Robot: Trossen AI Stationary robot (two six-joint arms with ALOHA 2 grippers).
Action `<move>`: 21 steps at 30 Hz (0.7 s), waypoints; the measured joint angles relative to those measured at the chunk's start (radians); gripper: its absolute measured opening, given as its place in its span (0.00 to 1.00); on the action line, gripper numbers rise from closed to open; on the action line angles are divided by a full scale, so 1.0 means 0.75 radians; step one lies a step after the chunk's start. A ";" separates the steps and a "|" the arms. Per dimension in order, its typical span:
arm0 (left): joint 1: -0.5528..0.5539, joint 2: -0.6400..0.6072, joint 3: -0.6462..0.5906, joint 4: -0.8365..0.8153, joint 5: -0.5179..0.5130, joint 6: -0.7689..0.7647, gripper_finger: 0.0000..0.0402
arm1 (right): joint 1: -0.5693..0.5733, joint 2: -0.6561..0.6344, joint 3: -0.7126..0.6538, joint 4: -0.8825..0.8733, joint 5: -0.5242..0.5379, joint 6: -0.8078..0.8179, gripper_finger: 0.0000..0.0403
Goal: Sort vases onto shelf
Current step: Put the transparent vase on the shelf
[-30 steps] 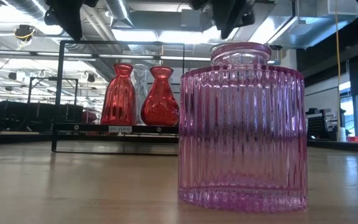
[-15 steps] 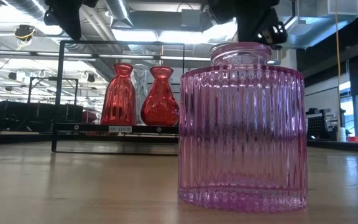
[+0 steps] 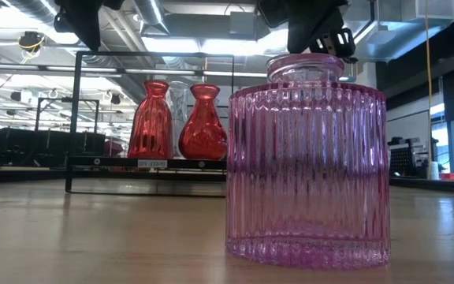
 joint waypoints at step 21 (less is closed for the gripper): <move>0.000 0.000 -0.001 -0.006 -0.002 0.037 0.14 | -0.006 0.171 0.011 0.013 -0.131 -0.093 0.00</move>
